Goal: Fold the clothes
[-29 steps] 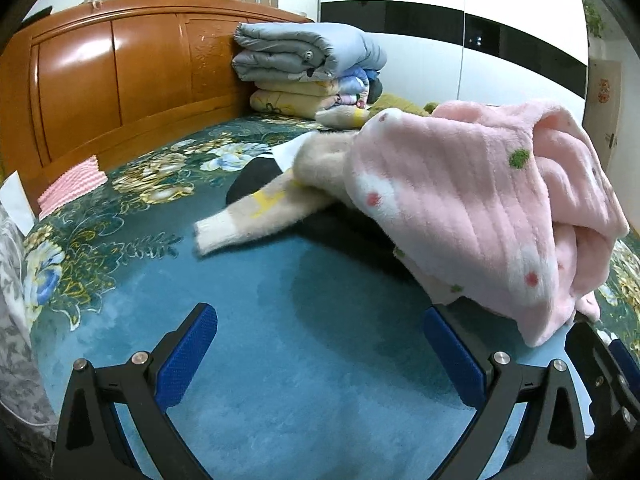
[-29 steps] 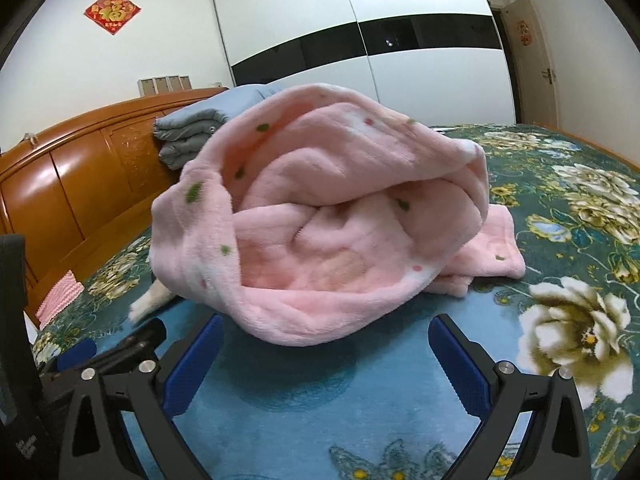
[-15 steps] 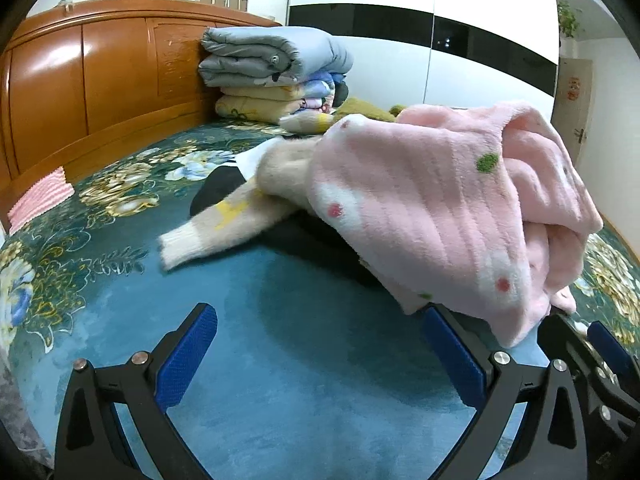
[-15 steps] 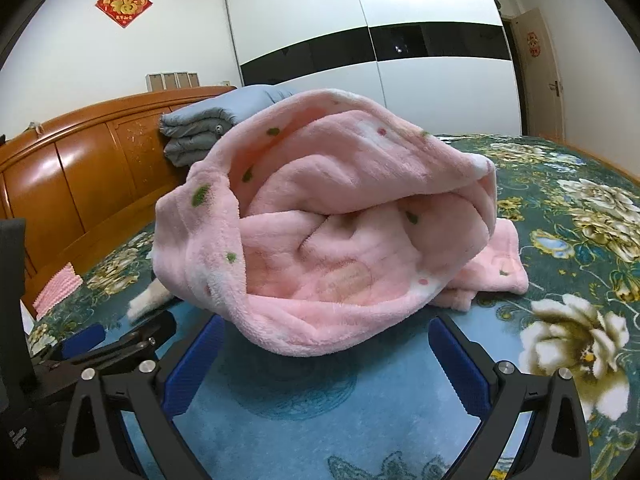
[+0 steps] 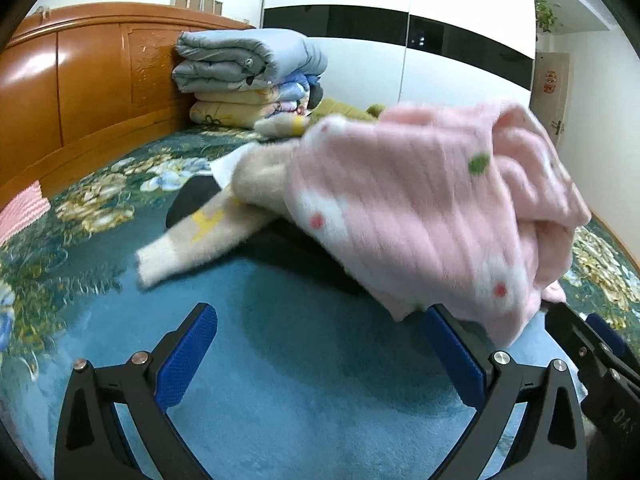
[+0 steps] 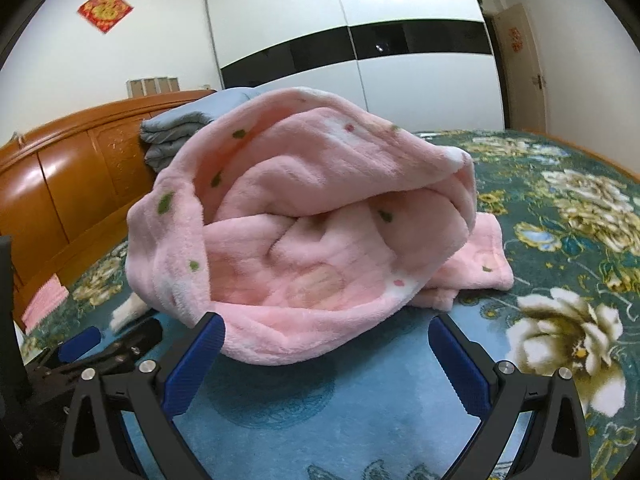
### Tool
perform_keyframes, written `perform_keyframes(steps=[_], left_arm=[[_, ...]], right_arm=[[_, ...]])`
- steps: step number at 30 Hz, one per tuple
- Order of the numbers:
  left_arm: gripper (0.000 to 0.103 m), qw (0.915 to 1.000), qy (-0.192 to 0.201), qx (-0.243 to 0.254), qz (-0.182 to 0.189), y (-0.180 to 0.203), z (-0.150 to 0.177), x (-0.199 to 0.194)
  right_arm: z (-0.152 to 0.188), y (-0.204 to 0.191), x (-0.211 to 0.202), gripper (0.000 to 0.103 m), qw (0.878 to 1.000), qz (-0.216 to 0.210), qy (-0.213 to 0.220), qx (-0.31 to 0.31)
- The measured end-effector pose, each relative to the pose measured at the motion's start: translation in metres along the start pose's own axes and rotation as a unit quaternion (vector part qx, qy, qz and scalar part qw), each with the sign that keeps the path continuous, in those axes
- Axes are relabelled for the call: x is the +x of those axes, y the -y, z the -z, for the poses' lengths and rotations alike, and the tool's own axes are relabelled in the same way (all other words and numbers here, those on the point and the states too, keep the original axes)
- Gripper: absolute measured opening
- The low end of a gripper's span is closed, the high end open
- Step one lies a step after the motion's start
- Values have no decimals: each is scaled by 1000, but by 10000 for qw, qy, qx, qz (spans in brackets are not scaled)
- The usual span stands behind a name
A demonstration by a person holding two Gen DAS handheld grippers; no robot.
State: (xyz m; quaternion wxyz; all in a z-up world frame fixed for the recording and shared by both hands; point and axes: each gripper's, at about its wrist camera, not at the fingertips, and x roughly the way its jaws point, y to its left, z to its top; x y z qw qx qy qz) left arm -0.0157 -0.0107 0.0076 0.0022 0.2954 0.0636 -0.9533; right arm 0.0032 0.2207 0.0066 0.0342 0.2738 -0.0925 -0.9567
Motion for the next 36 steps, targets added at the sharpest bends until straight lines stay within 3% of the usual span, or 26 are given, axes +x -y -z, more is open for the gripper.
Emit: perform_keyframes(steps=[4, 7, 8, 10, 13, 16, 17, 18, 19, 21, 24, 29, 36], left_arm=[[103, 9977, 385, 362, 418, 10, -37, -23], [103, 9928, 562, 890, 572, 41, -68, -28], [103, 9904, 619, 1124, 522, 55, -78, -27], [103, 9855, 663, 1562, 44, 79, -90, -16], [103, 9818, 648, 1776, -205, 101, -94, -4], [100, 9786, 385, 1941, -562, 107, -97, 22], [88, 9787, 389, 1922, -610, 106, -97, 24], [66, 9791, 381, 1896, -635, 105, -97, 26], [54, 9796, 327, 1860, -691, 102, -98, 29], [10, 9826, 170, 1706, -712, 97, -98, 30], [7, 9876, 216, 1380, -712, 76, -97, 17], [6, 9937, 700, 738, -466, 20, -77, -46], [6, 9966, 296, -315, -702, -89, -26, -64]], right_arm=[[-10, 21, -21, 103, 9988, -7, 237, 420], [-16, 33, -38, 103, 9979, 44, 398, 514], [-17, 35, -42, 103, 9979, 94, 412, 498], [-16, 36, -43, 103, 9978, 137, 458, 469], [-14, 37, -42, 103, 9980, 200, 426, 419], [-13, 38, -43, 103, 9982, 296, 405, 328], [-12, 39, -44, 103, 9981, 284, 417, 358], [-12, 41, -44, 103, 9979, 259, 433, 410], [-11, 44, -45, 103, 9976, 249, 448, 465], [-10, 49, -46, 103, 9969, 236, 468, 582], [-8, 57, -45, 103, 9957, 211, 459, 775], [-5, 70, -47, 103, 9920, 23, 503, 1156], [-5, 90, -51, 103, 9786, -658, 564, 1867]])
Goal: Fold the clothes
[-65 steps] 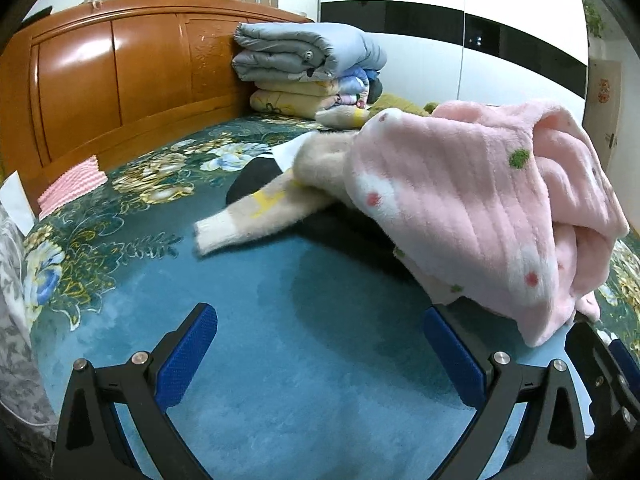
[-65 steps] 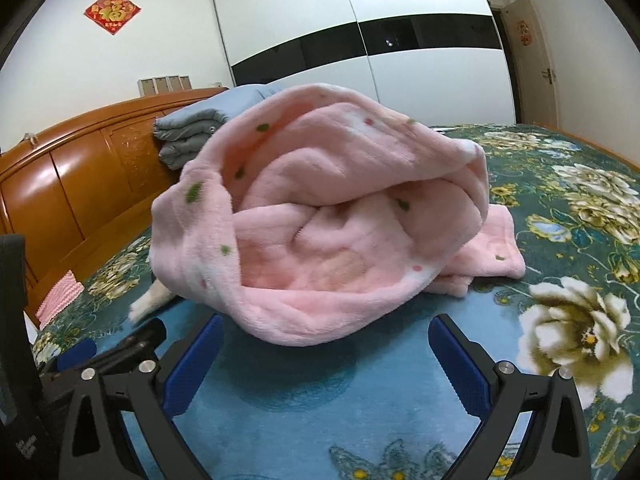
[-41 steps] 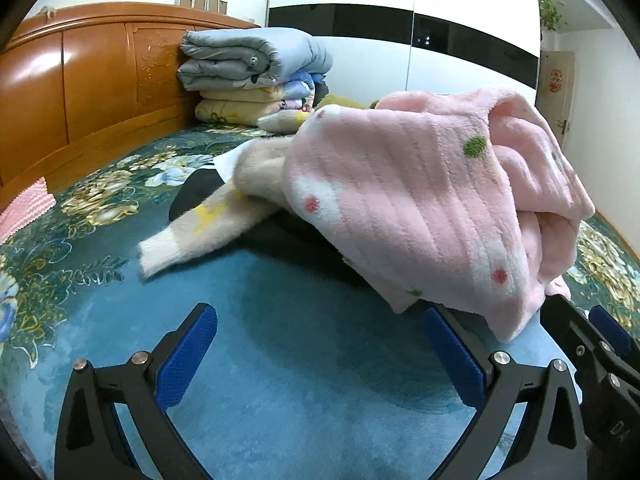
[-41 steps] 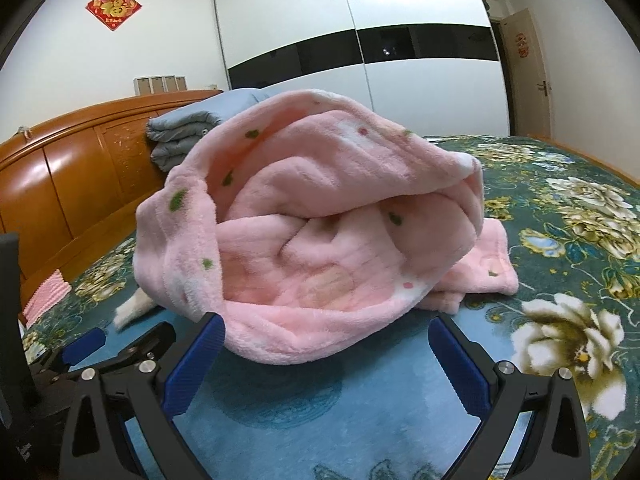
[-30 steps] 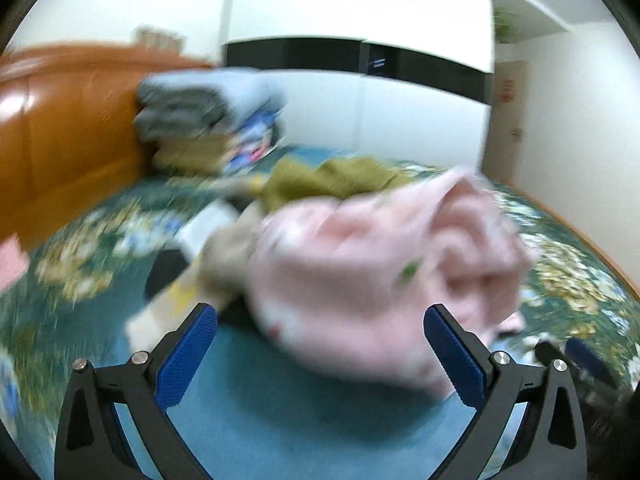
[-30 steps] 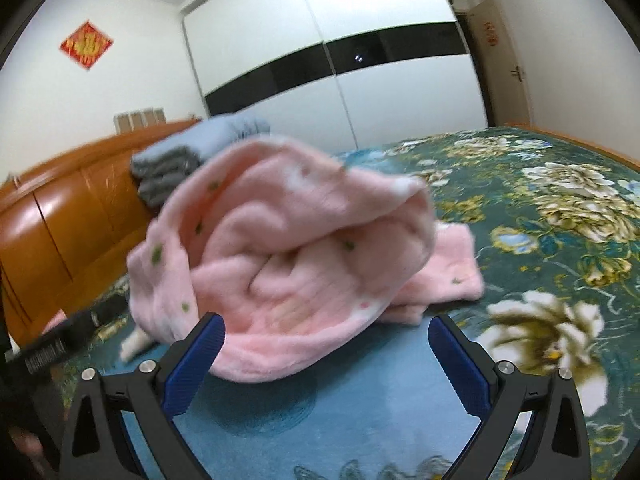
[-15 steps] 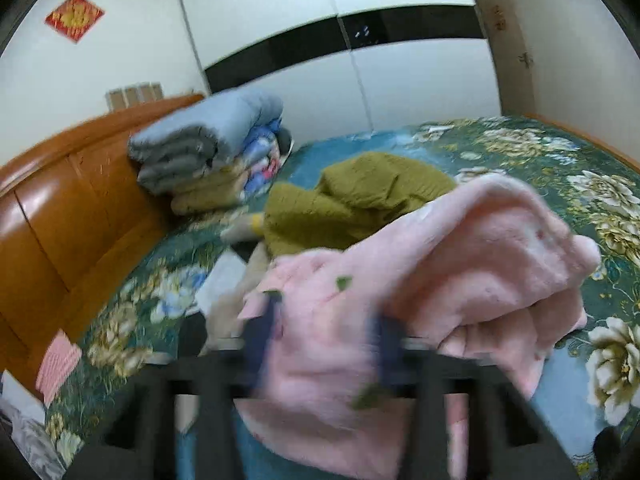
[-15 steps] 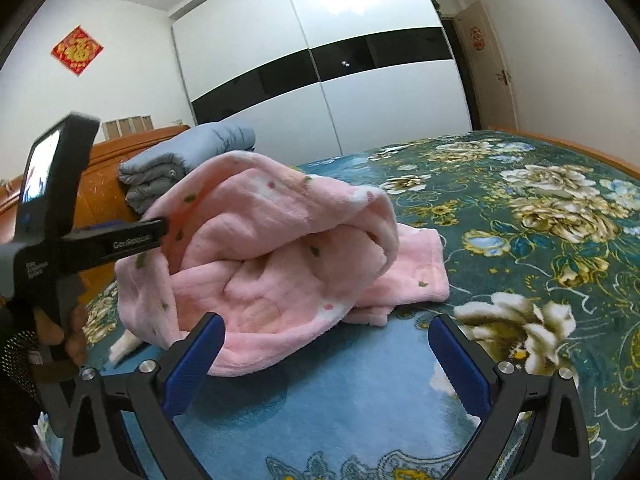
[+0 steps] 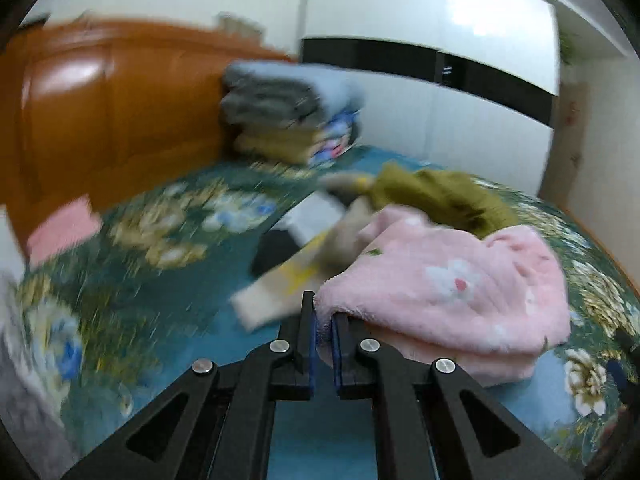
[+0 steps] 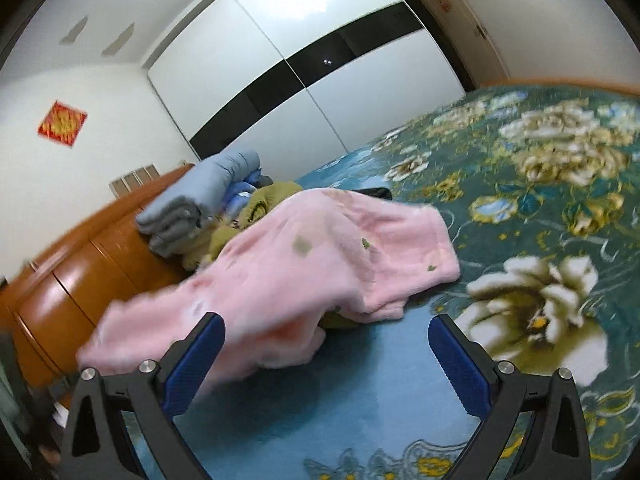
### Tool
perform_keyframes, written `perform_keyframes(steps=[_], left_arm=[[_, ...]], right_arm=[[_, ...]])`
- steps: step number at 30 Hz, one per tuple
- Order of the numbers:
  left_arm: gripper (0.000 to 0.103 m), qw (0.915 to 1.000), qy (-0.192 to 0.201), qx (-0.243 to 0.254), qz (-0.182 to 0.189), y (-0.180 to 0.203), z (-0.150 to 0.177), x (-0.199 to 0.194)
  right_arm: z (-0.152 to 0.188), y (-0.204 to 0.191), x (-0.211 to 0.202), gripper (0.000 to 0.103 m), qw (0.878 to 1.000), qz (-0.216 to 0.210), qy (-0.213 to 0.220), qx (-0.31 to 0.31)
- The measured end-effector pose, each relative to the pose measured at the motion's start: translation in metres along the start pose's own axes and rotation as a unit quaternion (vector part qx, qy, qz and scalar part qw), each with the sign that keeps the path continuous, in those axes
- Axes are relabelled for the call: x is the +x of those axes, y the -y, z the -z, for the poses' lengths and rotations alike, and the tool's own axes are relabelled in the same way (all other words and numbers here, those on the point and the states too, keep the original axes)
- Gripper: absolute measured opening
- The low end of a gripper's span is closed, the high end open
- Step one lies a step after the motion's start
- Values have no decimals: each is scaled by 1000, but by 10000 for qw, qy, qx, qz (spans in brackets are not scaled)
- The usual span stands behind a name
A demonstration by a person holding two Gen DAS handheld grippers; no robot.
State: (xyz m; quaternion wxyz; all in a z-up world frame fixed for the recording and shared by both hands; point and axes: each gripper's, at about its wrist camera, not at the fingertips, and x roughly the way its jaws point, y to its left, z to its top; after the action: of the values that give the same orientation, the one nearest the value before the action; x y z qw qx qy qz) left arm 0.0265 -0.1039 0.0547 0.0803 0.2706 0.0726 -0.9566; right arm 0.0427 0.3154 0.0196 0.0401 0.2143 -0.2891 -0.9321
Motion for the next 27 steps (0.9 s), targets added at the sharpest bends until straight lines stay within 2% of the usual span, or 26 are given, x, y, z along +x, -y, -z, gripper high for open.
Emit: perform_keyframes(steps=[3, 6, 7, 9, 13, 15, 16, 18, 20, 22, 24, 25, 27], left_arm=[[6, 9991, -274, -65, -314, -28, 26, 12], [6, 9964, -600, -475, -354, -59, 46, 26], [6, 9955, -709, -550, -321, -64, 52, 30], [6, 9954, -848, -390, -193, -62, 65, 34], [8, 9974, -663, 235, 167, -53, 69, 23], [10, 9966, -640, 305, 427, -57, 64, 18], [13, 9961, -624, 260, 559, -62, 62, 16], [40, 9949, -584, 175, 808, -72, 58, 11], [51, 9945, -500, 172, 906, -79, 54, 5], [52, 9935, -393, 115, 1065, -85, 48, -3], [62, 9926, -267, -7, 1186, -91, 41, -11], [64, 9926, -203, -81, 1194, -94, 37, -15], [65, 9927, -90, -188, 1192, -98, 31, -22]], right_arm=[[1, 6, 8, 103, 9993, -198, -239, 219], [5, 6, 17, 103, 9984, -209, -465, 231], [6, 6, 20, 103, 9981, -200, -537, 217], [9, 5, 26, 103, 9975, -210, -656, 162], [5, -4, 40, 103, 9961, -225, -842, -139], [-2, -11, 48, 102, 9954, -181, -858, -388], [-6, -15, 51, 101, 9948, -158, -867, -512], [-21, -22, 60, 99, 9941, -117, -864, -645], [-37, -29, 72, 98, 9936, -95, -879, -698], [-55, -36, 87, 97, 9935, -93, -910, -672], [-73, -43, 102, 89, 9934, -89, -942, -646], [-79, -43, 110, 87, 9934, -52, -964, -623], [-90, -47, 127, 76, 9926, 157, -1016, -653]])
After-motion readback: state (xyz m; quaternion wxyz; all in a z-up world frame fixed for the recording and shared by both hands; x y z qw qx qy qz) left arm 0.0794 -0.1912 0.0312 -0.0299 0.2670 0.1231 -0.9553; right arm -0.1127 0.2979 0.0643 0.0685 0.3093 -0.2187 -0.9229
